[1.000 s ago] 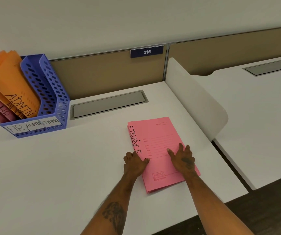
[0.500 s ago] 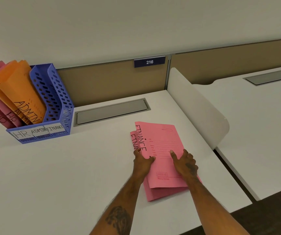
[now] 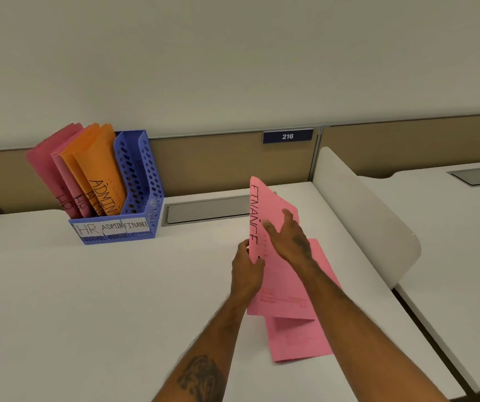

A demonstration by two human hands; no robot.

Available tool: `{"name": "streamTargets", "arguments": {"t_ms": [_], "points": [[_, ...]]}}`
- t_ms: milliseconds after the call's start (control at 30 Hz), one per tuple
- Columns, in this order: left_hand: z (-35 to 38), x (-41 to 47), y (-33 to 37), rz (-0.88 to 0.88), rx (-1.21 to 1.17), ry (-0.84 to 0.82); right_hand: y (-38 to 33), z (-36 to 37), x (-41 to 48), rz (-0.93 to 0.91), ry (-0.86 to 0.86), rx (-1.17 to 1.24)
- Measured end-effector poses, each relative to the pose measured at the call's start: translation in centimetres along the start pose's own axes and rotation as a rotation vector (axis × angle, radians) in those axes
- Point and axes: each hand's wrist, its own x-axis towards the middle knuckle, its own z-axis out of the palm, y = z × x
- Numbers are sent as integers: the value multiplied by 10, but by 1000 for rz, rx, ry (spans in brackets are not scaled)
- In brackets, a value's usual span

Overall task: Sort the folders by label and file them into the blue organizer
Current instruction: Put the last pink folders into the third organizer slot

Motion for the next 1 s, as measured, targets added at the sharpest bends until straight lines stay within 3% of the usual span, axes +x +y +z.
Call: {"name": "streamTargets", "arguments": {"t_ms": [300,533,767,867,1000], "points": [[-78,1,20,220,233,226,-147,1,6,-89,113,-115],[-148,-2,11,333,434,390,-235,15,-8,-126,177,-1],[-250,5,-5,479,530,344,-309,63,-31,-226,163,75],[-308,16,-8,515,547,250,-340,86,-35,-262,213,97],[-387,44,-5,541,597,279,-376,112,-36,-304,291,101]]}}
